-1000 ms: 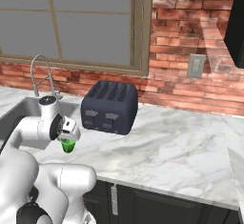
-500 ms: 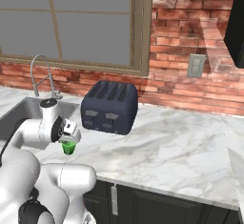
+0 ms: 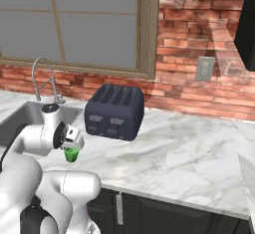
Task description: Pick the cup and bowl from the counter and place them on the counter next to the sink.
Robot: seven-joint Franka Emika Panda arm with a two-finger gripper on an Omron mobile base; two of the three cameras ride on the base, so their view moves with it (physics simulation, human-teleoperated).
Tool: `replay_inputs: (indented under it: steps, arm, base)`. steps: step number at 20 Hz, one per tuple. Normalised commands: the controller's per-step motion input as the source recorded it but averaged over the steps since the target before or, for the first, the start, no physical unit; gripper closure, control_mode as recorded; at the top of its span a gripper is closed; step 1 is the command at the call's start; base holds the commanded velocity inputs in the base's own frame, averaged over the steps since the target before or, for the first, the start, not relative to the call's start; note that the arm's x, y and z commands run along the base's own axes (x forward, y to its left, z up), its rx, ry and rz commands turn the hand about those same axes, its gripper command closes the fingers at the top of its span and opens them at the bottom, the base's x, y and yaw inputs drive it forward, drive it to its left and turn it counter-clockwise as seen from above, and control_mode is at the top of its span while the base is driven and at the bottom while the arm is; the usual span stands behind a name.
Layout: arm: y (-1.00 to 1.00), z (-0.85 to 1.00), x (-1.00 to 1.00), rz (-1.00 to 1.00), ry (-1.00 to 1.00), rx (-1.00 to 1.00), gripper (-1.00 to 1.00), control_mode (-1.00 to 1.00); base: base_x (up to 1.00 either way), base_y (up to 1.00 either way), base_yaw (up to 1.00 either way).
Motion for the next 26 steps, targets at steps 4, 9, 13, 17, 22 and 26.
replay_inputs:
  steps: [4,9,13,17,22,26]
  arm:
    - [0.03,-0.03,0.0,0.0,0.0,0.0,1.0,-1.0]
    - [0.0,0.0,0.0,0.0,0.0,0.0,-1.0,-1.0]
    - [0.0,0.0,0.0,0.0,0.0,0.0,-1.0,-1.0]
    - [0.0,0.0,0.0,0.0,0.0,0.0,-1.0,-1.0]
    - [0.0,0.14,0.0,0.0,-0.03,0.0,-1.0,-1.0]
    - [0.02,0.34,-0.03,0.0,-0.08,0.0,-1.0,-1.0]
  base:
    - [0.0,0.0,0.0]
    - [0.0,0.0,0.0]
    - [0.0,0.0,0.0]
    - [0.0,0.0,0.0]
    - [0.0,0.0,0.0]
    - [0.0,0.0,0.0]
